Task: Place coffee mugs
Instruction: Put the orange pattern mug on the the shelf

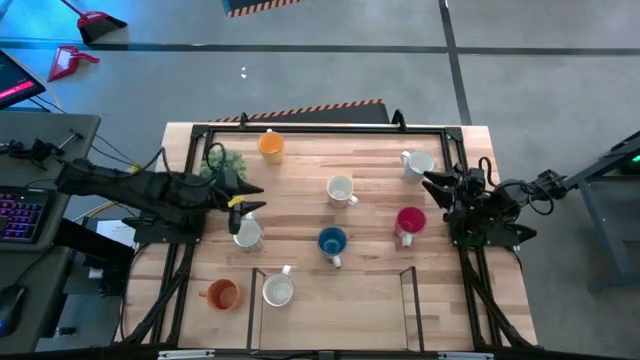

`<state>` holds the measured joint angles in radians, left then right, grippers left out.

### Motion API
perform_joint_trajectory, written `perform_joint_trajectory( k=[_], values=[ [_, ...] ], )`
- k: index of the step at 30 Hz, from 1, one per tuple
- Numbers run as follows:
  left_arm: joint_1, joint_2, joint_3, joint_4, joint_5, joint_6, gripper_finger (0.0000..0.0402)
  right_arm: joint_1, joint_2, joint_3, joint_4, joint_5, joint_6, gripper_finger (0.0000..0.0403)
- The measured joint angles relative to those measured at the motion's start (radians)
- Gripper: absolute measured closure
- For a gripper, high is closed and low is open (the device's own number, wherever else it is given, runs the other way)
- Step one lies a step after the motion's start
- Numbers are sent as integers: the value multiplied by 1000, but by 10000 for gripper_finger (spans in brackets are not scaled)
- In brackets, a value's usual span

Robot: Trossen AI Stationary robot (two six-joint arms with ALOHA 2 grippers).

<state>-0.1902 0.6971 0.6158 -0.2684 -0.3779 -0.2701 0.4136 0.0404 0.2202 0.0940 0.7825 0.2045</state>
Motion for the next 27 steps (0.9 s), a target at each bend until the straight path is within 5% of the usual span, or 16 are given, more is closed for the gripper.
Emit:
perform_joint_trajectory(
  k=[10,20,27],
  values=[
    [64,115,-186,455,-12,73,232,-1,137,89,-1,-2,-15,238],
    [122,216,-193,676,82,39,232,-1,389,207,-53,-16,-100,237],
    [125,217,-193,693,100,36,232,-1,445,231,-71,-12,-73,237]
  ],
)
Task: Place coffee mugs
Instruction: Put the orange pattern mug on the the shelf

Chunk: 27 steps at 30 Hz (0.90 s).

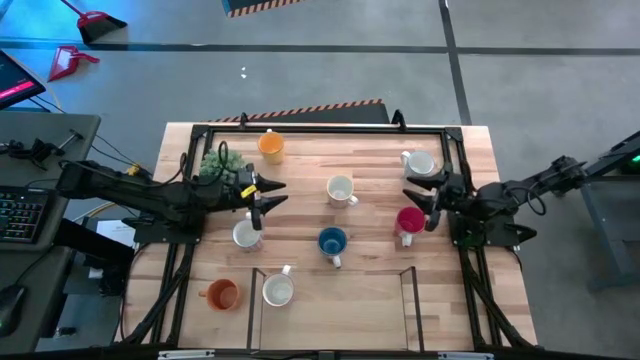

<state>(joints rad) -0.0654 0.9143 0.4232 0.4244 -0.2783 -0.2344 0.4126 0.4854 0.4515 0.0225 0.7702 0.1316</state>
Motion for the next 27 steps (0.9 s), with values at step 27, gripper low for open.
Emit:
perform_joint_trajectory(
  k=[27],
  values=[
    [196,430,602,-622,163,125,232,0,-3,0,-110,10,124,237]
  ],
)
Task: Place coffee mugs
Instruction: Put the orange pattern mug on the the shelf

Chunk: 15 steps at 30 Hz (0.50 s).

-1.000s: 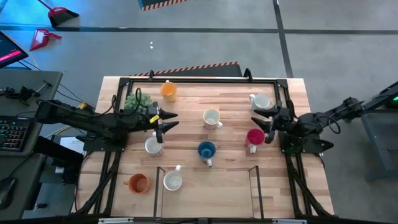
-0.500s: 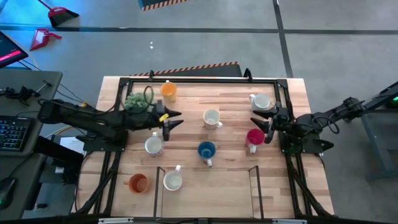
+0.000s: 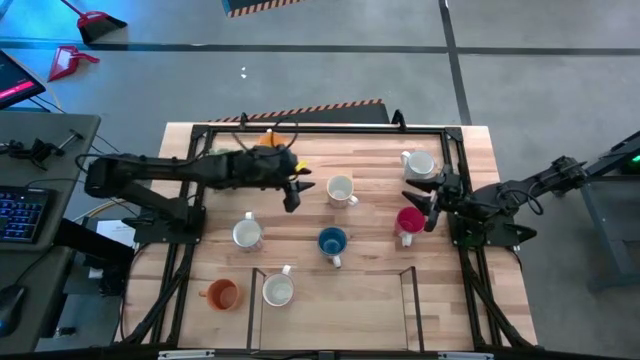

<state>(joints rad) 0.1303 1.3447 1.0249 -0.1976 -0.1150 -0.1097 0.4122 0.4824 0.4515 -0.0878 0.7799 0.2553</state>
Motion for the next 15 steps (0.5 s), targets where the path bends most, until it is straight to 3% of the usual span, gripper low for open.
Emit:
perform_joint_trajectory(
  k=[8,15],
  values=[
    [16,-4,66,-56,-2,66,232,-13,46,5,-4,-10,82,237],
    [16,-151,67,-211,-2,88,232,-140,258,179,-86,-147,41,237]
  ],
)
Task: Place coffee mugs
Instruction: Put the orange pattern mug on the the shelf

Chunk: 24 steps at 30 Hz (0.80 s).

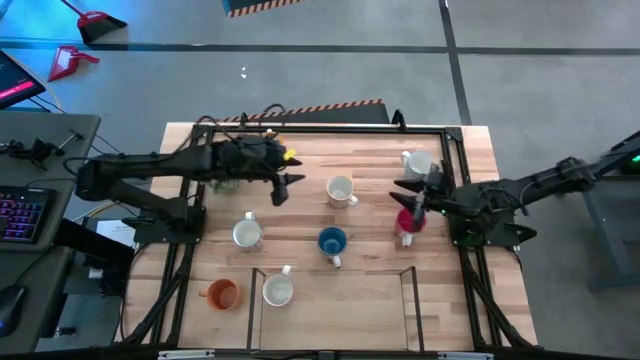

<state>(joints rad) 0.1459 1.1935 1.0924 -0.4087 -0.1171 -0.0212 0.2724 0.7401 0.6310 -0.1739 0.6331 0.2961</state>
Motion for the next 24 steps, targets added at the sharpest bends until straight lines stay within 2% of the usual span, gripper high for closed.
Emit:
perform_joint_trajectory(
  k=[5,11,18,24],
  values=[
    [-12,-89,0,-129,2,-1,232,-130,191,173,-189,-109,-7,237],
    [-32,-183,-131,-125,21,-60,232,-218,408,341,-209,-251,-64,237],
    [-53,-325,-288,-36,24,-124,232,-234,651,552,-403,-282,-70,237],
    [-72,-459,-379,5,29,-125,232,-233,810,646,-439,-312,-70,237]
  ],
)
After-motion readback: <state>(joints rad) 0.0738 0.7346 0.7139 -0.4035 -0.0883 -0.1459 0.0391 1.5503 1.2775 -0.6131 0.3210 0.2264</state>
